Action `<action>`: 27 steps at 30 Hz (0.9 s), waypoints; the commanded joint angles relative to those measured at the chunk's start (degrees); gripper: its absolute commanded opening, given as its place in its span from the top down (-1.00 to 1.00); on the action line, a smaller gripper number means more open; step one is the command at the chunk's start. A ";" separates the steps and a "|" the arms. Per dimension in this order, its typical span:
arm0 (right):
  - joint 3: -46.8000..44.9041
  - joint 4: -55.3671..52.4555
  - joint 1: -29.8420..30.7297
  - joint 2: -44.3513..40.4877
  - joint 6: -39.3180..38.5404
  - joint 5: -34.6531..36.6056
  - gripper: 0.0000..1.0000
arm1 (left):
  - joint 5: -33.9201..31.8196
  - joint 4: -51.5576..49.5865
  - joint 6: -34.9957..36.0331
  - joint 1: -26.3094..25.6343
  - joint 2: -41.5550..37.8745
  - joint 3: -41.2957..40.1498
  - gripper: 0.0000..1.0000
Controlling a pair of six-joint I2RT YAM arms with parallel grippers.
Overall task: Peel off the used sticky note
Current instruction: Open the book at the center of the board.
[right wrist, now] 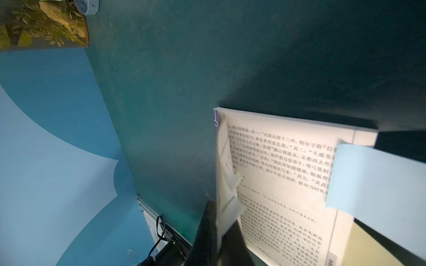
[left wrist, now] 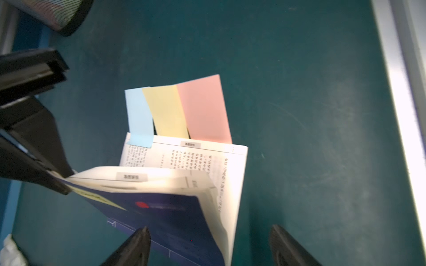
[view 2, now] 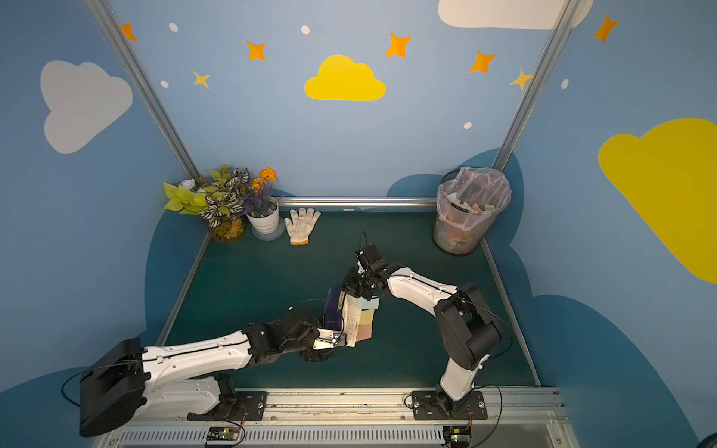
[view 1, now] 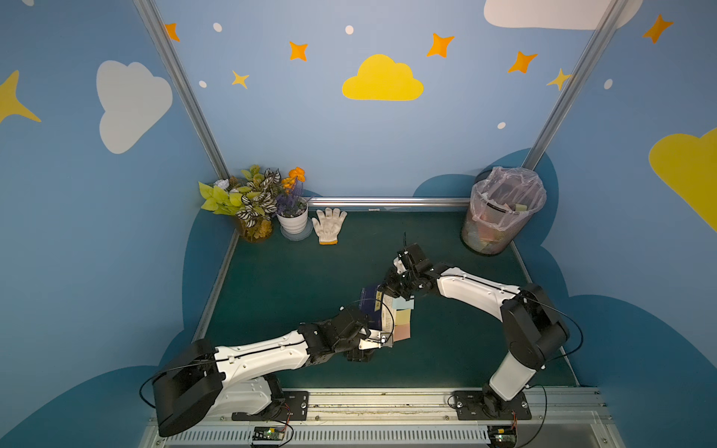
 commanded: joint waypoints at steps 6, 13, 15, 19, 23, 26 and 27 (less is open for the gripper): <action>0.57 2.27 -0.01 0.30 2.54 0.99 1.00 | -4.71 6.96 -1.46 -0.32 4.57 -0.17 -0.67; 0.67 2.38 -0.01 0.29 2.74 0.84 1.00 | -13.81 13.60 -2.31 -0.55 8.87 -0.56 -0.63; 0.68 2.44 -0.09 0.41 2.77 0.78 1.00 | -15.51 14.47 -2.31 -0.54 9.51 -0.55 -0.58; 0.88 2.20 -0.09 0.60 2.65 0.72 1.00 | -16.50 13.28 -2.51 -0.51 8.25 -0.70 -0.44; 1.45 0.42 -0.18 0.39 1.51 1.56 1.00 | -14.67 9.97 -2.95 -0.47 4.30 -1.33 -0.21; 1.61 -1.03 -0.31 -0.24 0.50 2.54 0.91 | -13.19 8.23 -3.55 0.03 1.71 -1.77 0.02; 1.55 -1.30 -0.37 -0.46 0.17 2.64 0.85 | -12.48 7.40 -3.85 0.32 1.10 -1.67 0.09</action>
